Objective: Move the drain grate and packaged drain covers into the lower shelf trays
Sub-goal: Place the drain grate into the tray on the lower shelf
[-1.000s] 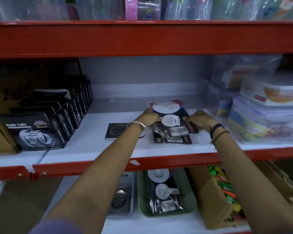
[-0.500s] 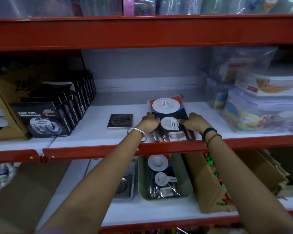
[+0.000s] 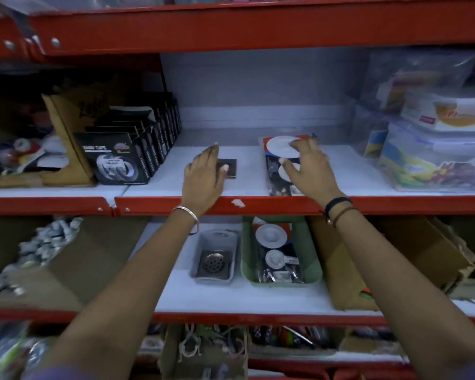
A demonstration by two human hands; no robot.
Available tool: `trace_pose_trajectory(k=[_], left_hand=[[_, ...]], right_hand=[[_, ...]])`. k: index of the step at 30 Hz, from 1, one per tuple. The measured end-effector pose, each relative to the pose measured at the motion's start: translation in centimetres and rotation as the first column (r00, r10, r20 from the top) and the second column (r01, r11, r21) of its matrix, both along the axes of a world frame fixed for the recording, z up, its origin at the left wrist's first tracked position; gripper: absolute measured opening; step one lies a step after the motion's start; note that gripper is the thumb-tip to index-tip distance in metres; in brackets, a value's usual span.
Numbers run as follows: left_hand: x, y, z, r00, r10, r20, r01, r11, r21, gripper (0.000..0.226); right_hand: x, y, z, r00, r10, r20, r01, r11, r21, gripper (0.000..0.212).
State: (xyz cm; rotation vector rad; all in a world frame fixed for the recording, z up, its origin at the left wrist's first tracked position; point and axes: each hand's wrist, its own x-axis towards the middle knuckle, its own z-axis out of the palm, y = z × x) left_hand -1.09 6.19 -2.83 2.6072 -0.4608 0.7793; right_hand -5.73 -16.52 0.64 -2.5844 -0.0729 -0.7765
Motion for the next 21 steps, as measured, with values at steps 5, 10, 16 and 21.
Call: trace_pose_trajectory(k=[5, 10, 16, 21], left_hand=[[-0.1, 8.1, -1.7, 0.998, 0.053, 0.022, -0.056, 0.986, 0.159, 0.063], [1.0, 10.9, -3.3, 0.998, 0.05, -0.023, -0.046, 0.988, 0.146, 0.069], [2.7, 11.3, -4.8, 0.992, 0.096, 0.084, -0.106, 0.987, 0.121, 0.067], [3.2, 11.3, -5.4, 0.969, 0.111, 0.22, -0.133, 0.987, 0.088, 0.072]], right_hand=[[1.8, 6.5, 1.0, 0.971, 0.223, -0.086, -0.236, 0.954, -0.184, 0.05], [7.7, 10.5, 0.0, 0.913, 0.219, -0.345, -0.295, 0.937, -0.186, 0.067], [14.5, 11.6, -2.8, 0.744, 0.18, -0.643, -0.298, 0.951, -0.078, 0.101], [17.8, 10.8, -2.8, 0.669, 0.242, -0.703, -0.313, 0.949, 0.029, 0.092]])
